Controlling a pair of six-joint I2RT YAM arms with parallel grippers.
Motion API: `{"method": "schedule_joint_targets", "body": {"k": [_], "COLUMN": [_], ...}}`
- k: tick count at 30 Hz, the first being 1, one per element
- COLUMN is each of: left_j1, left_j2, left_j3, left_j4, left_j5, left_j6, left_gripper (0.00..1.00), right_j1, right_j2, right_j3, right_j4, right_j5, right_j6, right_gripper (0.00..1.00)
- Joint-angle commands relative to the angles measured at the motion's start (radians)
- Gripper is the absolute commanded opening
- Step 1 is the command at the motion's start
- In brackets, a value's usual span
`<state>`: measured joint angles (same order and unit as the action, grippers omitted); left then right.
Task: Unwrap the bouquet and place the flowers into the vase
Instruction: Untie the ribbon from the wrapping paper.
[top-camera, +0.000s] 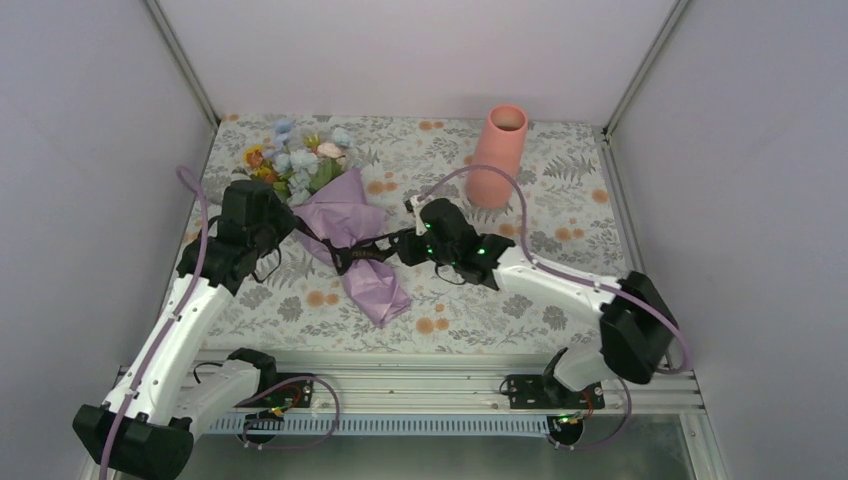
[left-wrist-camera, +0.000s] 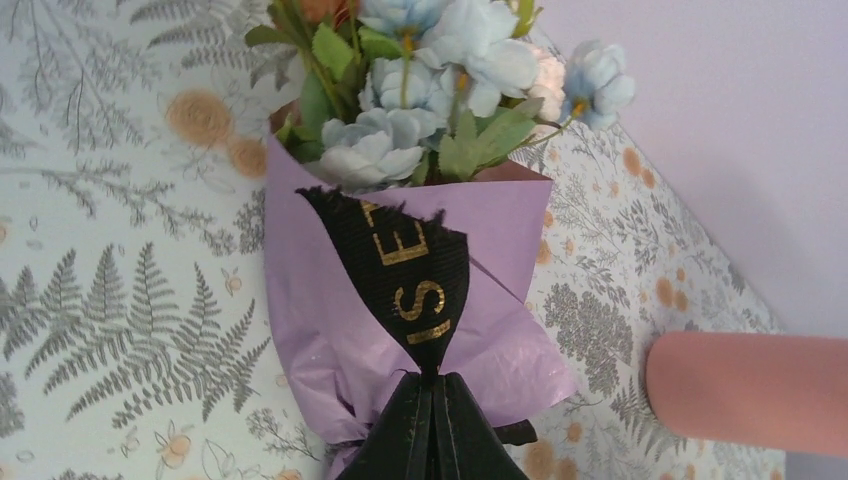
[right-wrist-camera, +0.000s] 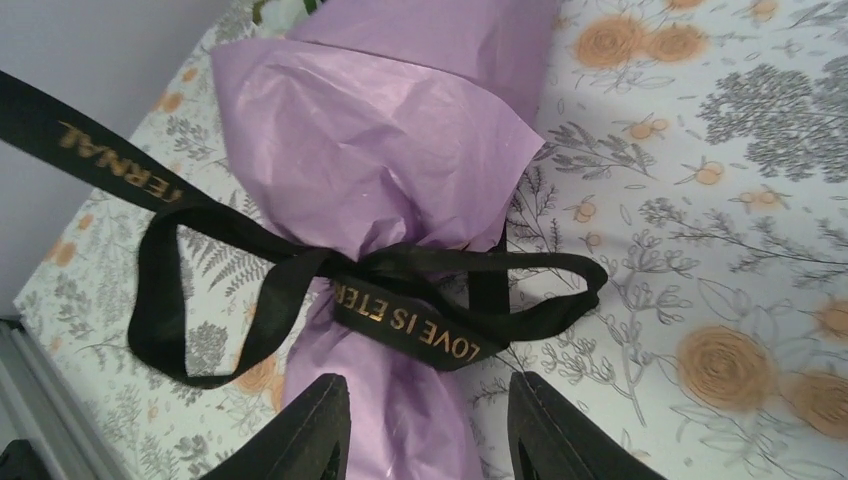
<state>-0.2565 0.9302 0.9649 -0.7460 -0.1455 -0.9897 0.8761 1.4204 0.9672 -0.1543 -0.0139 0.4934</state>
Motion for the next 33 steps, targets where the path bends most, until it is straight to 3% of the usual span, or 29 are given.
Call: {"method": "schedule_joint_targets", "body": {"k": [1,3,7,11,17,27,33], "left_j1": [0.000,-0.001,0.000,0.001,0.052,0.192,0.225], "left_j2": [-0.004,-0.006,-0.023,-0.041,-0.012,0.069,0.133], "left_j3": [0.041,0.044,0.038,0.011,-0.002,-0.122,-0.118], "left_j4": [0.017,0.021,0.048,0.091,0.104,0.041,-0.010], "left_j5": [-0.010,0.004,0.049,0.100,0.191,0.259,0.242], "left_j6": [0.160,0.194,0.219,0.250,0.253,0.076,0.072], "left_gripper": [0.02,0.02,0.02,0.02,0.02,0.02,0.02], "right_j1": [0.025,0.031,0.044,0.040,0.040,0.048,0.052], "right_j2": [0.126,0.168,0.178,0.169,0.270,0.443,0.510], "right_j3": [0.103,0.140,0.090,0.088,0.077,0.168,0.236], "right_j4": [0.039,0.063,0.206,0.236,0.259,0.226,0.195], "right_j5": [0.030,0.020,-0.029,-0.090,-0.159,-0.218,-0.198], "right_j6": [0.025,-0.006,-0.353,-0.513,-0.602,-0.714,-0.743], "right_gripper": [0.41,0.41,0.44,0.45,0.46,0.53,0.53]}}
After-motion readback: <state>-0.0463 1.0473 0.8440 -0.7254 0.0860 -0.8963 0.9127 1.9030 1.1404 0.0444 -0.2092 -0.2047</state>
